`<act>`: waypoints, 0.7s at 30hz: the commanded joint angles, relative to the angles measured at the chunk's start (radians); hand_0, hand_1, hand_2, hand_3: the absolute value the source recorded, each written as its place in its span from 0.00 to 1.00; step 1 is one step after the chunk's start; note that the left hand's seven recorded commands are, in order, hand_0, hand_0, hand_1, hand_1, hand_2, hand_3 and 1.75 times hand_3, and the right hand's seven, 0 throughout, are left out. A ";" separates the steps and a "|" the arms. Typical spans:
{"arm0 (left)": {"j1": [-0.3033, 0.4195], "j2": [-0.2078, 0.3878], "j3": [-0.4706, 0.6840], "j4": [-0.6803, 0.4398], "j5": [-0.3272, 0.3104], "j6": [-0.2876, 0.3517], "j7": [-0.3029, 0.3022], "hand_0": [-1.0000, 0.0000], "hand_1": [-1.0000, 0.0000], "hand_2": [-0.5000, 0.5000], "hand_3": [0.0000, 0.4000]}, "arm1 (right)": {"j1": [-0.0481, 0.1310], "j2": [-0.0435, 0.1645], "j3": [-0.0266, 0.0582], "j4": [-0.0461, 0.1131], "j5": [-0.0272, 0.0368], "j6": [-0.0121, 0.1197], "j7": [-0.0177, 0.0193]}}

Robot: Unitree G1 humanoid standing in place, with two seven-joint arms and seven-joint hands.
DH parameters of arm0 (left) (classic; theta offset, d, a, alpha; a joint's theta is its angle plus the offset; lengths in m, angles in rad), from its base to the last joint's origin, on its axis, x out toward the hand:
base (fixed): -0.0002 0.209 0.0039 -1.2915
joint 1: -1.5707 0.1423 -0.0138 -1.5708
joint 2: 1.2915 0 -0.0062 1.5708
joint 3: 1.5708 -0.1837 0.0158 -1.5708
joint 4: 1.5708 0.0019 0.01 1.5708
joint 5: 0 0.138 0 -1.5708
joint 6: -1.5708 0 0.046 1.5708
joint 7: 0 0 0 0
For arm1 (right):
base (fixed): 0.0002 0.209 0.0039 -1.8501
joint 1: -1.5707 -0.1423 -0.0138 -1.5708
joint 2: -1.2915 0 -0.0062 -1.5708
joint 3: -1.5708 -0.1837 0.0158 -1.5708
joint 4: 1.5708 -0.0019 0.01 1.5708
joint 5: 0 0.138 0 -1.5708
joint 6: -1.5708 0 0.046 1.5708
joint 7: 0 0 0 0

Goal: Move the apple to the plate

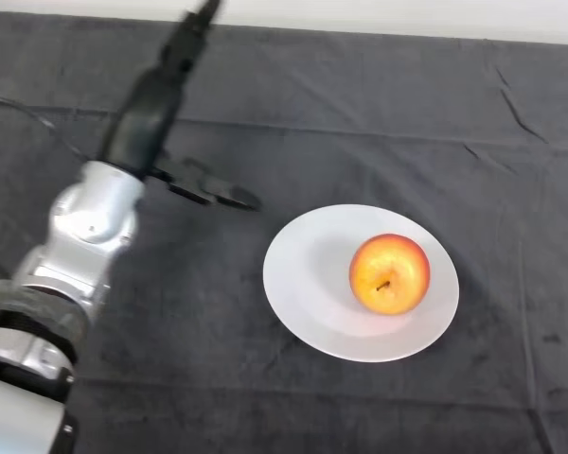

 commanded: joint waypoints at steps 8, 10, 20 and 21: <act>-0.050 0.119 0.118 0.034 -0.075 -0.046 -0.018 1.00 1.00 0.50 0.00 | 0.111 0.162 -0.0093 0.109 0.0275 0.092 0.0000; -0.042 0.139 0.142 0.038 -0.084 -0.054 -0.014 1.00 1.00 0.50 0.00 | 0.111 0.162 -0.0097 0.110 0.0276 0.091 0.0005; -0.011 0.233 0.243 0.059 -0.117 -0.068 0.005 1.00 1.00 0.50 0.00 | 0.111 0.162 -0.0115 0.113 0.0275 0.086 0.0024; -0.007 0.243 0.253 0.060 -0.120 -0.069 0.007 1.00 1.00 0.50 0.00 | 0.111 0.162 -0.0115 0.113 0.0274 0.085 0.0023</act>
